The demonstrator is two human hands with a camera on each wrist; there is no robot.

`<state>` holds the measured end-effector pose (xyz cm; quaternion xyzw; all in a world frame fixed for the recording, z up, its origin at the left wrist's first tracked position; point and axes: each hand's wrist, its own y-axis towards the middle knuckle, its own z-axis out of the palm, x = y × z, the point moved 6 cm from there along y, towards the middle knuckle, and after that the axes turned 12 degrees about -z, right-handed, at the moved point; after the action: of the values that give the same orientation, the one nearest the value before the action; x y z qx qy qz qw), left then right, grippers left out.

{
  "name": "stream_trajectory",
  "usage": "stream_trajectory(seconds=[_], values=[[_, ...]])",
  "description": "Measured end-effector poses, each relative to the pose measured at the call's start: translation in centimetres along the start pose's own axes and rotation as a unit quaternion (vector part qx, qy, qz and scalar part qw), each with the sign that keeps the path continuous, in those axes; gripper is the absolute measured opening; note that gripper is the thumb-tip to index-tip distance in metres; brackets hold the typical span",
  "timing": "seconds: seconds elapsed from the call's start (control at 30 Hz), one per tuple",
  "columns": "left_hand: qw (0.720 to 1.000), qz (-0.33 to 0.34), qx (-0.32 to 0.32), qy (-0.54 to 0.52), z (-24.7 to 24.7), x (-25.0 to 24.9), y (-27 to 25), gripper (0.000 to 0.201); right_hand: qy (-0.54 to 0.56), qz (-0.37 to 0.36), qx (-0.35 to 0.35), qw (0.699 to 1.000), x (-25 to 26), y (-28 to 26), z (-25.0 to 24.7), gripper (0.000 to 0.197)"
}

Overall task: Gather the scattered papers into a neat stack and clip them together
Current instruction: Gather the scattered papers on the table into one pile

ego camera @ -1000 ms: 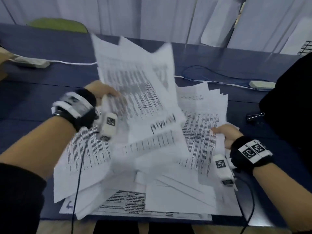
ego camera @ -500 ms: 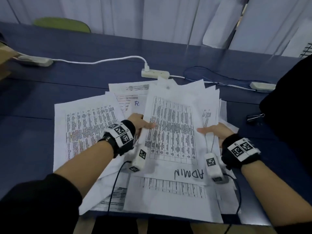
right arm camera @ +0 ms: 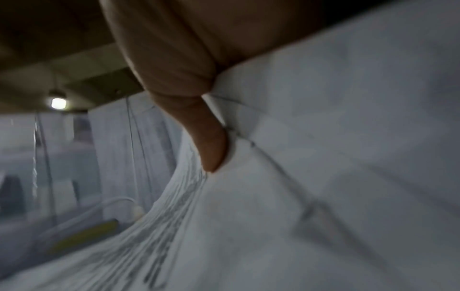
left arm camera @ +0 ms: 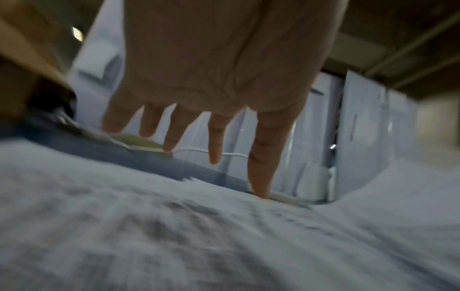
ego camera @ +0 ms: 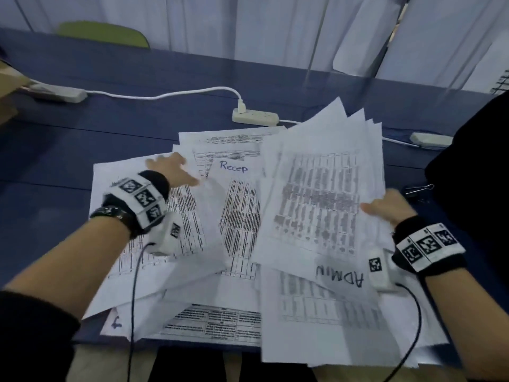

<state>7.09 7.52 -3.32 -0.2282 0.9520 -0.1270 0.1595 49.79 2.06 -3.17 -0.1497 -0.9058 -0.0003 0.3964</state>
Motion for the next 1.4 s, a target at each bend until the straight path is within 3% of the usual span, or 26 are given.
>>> stream_trajectory(seconds=[0.03,0.13,0.27,0.47,0.57,0.7,0.83,1.03,1.17,1.33,1.4], values=[[0.998,-0.034,-0.001,0.059,-0.5,1.6,0.6,0.075,-0.042,-0.004,0.002,0.999,-0.1,0.0,-0.6,0.005],[0.983,-0.107,0.040,0.143,-0.5,5.2,1.4,0.076,-0.096,0.009,0.041,0.994,-0.6,0.2,-0.6,0.007],[0.987,-0.071,0.079,0.118,1.1,4.9,-0.2,0.075,-0.122,0.003,0.069,0.990,-0.6,0.9,1.5,0.017],[0.988,0.029,0.109,0.107,4.1,-0.4,-1.9,0.108,-0.135,-0.025,0.093,0.986,1.8,0.7,4.9,0.034],[0.991,0.001,0.101,0.085,3.2,0.0,-1.3,0.110,-0.118,-0.018,0.100,0.988,2.4,0.7,3.7,0.034],[0.990,-0.065,0.085,0.090,2.6,1.8,-0.1,0.111,-0.126,0.021,0.099,0.987,1.8,1.0,0.8,0.050],[0.992,-0.064,0.088,0.070,3.4,0.4,-0.8,0.101,-0.134,0.044,0.084,0.986,0.7,0.6,0.8,0.051],[0.988,-0.059,0.049,0.132,3.9,-2.0,-1.8,0.081,-0.069,0.033,0.093,0.993,0.0,0.8,2.9,0.051],[0.991,-0.013,0.131,0.038,5.2,-4.4,-2.5,0.073,-0.024,0.021,0.096,0.995,0.3,0.9,4.0,0.052],[0.990,0.040,0.132,0.014,4.7,-7.1,-4.0,0.043,0.008,0.021,0.094,0.995,0.3,0.8,4.4,0.049],[0.978,0.045,0.201,-0.022,5.4,-6.7,-3.9,0.037,0.018,0.022,0.094,0.995,0.1,1.0,3.9,0.045]])
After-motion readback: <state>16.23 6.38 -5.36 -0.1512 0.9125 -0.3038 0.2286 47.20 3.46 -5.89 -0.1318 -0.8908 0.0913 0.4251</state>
